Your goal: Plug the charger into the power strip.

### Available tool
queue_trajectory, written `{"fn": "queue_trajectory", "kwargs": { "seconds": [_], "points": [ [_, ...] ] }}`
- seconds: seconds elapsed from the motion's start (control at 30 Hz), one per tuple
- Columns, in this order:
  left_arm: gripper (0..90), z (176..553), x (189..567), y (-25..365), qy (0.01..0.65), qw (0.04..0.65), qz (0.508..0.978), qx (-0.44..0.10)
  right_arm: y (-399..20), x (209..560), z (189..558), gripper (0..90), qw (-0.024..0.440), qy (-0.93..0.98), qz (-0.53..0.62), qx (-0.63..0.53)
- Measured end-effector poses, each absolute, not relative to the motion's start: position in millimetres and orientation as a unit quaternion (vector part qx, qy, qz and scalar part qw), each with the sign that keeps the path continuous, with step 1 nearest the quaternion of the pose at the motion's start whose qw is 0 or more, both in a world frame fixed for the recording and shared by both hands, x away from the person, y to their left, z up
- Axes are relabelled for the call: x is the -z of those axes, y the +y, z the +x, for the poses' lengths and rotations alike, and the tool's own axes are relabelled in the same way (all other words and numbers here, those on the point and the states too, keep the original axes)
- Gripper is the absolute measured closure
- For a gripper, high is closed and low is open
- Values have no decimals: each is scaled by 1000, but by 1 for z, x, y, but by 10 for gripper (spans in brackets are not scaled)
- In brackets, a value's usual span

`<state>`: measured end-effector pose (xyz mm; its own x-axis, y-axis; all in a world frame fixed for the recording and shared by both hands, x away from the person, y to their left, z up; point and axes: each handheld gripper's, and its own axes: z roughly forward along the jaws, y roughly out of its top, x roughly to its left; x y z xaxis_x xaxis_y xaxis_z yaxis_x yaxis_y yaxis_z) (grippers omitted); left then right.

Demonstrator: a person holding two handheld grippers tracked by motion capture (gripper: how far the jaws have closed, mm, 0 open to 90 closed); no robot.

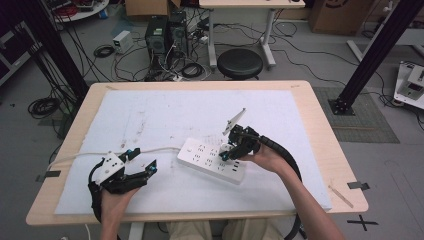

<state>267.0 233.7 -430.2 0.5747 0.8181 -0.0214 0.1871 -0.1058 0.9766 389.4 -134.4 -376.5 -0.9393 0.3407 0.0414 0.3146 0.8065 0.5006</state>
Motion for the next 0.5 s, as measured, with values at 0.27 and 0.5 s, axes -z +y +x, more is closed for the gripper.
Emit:
{"fn": "queue_trajectory", "kwargs": {
  "seconds": [0.27, 0.5],
  "points": [
    [261, 268, 430, 231, 362, 562, 688, -281, -136, 377, 391, 635, 14, 949, 175, -263],
    [261, 266, 430, 233, 363, 563, 687, -282, -136, 378, 384, 635, 34, 946, 181, -267]
  ]
}}
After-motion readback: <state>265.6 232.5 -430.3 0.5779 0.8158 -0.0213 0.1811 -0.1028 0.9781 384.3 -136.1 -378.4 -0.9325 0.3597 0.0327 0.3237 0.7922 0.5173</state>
